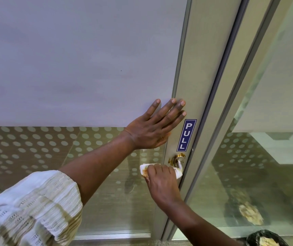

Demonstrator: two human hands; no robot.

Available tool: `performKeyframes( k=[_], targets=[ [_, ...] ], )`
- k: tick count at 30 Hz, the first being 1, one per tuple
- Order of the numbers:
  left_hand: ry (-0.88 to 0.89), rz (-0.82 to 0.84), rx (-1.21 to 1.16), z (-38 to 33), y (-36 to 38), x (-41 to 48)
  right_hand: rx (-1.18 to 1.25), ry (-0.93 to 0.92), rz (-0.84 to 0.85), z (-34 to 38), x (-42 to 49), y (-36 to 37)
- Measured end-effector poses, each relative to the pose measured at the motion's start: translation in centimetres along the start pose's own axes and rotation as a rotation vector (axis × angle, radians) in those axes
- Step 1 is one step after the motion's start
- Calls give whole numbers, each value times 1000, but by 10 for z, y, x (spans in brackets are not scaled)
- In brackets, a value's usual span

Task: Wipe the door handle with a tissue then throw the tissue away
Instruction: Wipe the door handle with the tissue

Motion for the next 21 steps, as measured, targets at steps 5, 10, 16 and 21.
performKeyframes(
  k=[5,10,16,21],
  targets=[
    [-10,-11,5,0,-1,0,102,227,241,-1,31,-14],
    [-11,-13,0,-1,-1,0,197,418,385,5,47,2],
    [-11,-14,-9,0,-1,0,183,151,166,19,42,-3],
    [-10,-8,-26,-1,-1,-1,209,-30,14,9,19,-3]
  ],
)
Point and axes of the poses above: each hand's wrist, its own x-axis towards the middle knuckle, its own y-axis out of the palm, z = x × y, the point moved 5 cm from there along x, towards the middle knuckle, and after that the axes turned 13 degrees about -y, right-handed, at the moved point
